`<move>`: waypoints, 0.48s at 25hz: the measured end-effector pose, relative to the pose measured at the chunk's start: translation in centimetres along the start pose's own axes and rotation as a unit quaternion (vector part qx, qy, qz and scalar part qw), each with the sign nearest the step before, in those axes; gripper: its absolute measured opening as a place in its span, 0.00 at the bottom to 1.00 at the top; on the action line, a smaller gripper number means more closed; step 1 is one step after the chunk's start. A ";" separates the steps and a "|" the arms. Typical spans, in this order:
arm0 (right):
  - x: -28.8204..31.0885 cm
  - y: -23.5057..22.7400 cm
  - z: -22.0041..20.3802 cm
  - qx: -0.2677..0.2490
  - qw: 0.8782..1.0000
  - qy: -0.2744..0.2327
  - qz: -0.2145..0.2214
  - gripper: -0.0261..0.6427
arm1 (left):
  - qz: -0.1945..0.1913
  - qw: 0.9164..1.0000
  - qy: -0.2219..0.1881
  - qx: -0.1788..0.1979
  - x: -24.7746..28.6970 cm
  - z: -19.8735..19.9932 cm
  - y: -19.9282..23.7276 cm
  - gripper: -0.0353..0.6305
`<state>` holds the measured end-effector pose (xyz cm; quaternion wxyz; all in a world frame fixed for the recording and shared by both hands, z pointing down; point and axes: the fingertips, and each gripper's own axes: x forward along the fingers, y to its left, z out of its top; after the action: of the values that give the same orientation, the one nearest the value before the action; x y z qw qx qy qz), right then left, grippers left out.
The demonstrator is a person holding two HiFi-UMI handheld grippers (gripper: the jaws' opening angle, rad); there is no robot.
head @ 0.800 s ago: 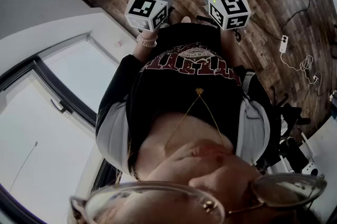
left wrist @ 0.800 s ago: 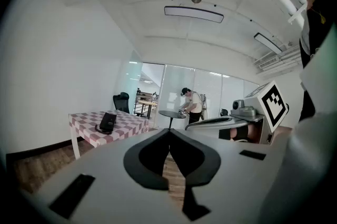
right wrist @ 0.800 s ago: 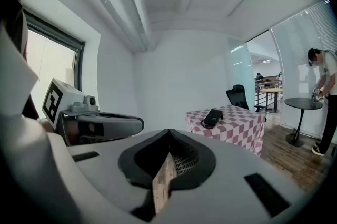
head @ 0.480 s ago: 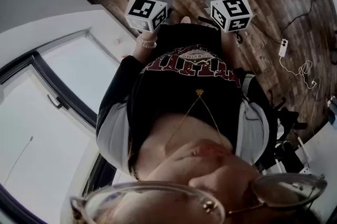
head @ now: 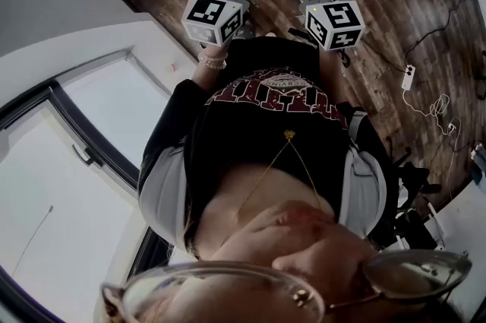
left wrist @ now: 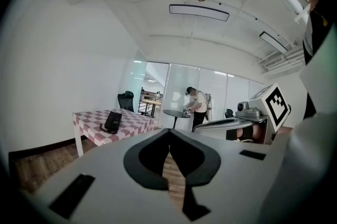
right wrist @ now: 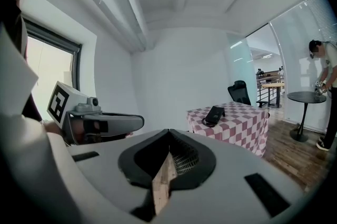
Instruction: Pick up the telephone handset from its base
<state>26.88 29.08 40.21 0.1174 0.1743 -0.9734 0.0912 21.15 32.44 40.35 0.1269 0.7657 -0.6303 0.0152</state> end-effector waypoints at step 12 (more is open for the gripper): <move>7.9 -2.9 2.9 0.000 0.999 0.000 -0.032 0.07 | -0.033 0.999 0.001 0.007 4.7 2.4 7.9 0.07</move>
<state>20.17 23.27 39.86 0.1198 0.2056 -0.9673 0.0875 14.15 26.09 40.24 0.1224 0.7873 -0.6041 0.0159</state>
